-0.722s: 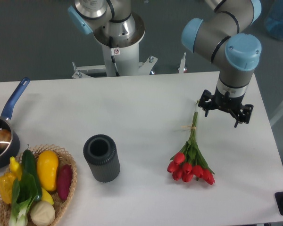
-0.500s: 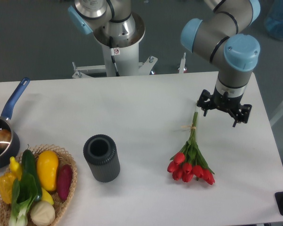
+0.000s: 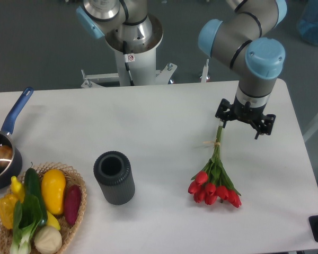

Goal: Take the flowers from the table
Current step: 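Lower the gripper onto the tulip stems just above the blooms, then close the gripper on the tulip stems and lift the bunch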

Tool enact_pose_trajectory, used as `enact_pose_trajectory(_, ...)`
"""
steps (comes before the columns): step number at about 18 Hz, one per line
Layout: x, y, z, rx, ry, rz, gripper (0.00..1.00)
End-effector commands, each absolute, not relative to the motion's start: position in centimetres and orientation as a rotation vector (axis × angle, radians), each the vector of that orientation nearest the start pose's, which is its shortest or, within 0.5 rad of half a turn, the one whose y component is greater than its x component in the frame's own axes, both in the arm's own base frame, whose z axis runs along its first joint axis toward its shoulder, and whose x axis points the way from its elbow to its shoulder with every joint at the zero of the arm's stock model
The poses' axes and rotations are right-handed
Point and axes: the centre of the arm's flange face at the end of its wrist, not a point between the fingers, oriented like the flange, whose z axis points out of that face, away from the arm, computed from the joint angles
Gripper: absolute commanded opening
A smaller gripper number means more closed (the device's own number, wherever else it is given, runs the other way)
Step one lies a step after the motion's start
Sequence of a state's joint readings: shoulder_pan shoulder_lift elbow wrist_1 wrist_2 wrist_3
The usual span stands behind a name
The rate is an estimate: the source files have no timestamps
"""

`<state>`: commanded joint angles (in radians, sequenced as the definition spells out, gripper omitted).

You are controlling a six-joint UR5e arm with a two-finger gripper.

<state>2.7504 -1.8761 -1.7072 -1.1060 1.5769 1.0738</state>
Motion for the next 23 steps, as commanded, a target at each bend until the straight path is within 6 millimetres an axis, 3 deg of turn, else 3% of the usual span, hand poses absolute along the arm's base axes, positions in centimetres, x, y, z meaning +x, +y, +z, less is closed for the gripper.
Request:
enact_pose_trajectory(3, -47.8, 34.6, 27.9, -3.147, -0.217, -0.030, 1.00)
enact_pose_trajectory(7, -47.0, 38.1, 23.8, -3.125, -0.380, -0.025, 1.00)
enact_pose_trajectory(17, -48.1, 40.8, 20.8, -3.046, -0.369, -0.006, 1.00)
enact_pose_trajectory(20, -48.3, 41.2, 20.6, -3.028, -0.354, -0.012, 0.92)
enact_pose_trajectory(23, -48.6, 41.4, 20.4, -3.023, -0.353, -0.009, 0.92)
